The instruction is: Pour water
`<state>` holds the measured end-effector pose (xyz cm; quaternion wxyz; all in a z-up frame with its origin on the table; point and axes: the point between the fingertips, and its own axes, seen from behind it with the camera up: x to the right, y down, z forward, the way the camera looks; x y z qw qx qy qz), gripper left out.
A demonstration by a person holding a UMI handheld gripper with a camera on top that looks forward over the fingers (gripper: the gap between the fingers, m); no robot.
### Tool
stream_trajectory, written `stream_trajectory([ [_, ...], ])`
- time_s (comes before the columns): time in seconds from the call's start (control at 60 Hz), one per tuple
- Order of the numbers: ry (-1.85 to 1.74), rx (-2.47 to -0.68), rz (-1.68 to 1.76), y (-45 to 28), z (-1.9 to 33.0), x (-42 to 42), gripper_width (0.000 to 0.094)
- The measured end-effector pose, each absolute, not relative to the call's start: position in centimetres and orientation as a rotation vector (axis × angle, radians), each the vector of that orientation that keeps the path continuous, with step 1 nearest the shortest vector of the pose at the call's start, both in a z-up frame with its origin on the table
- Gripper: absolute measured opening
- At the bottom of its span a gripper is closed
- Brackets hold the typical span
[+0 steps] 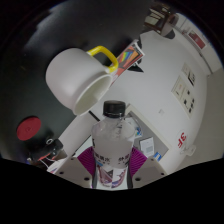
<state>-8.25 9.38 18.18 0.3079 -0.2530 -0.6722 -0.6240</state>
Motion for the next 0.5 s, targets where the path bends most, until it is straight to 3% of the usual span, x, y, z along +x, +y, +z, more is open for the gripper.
stream_trajectory([
  [0.15,-1.636,-0.771,-1.533,8.3,21.7,-9.2,0.0385],
  [0.4,-0.95,-1.26,-0.877,6.3,32.9,-6.6,0.0384],
  [0.5,-0.671,-1.403,-0.591,5.6,34.1,-5.7,0.0385],
])
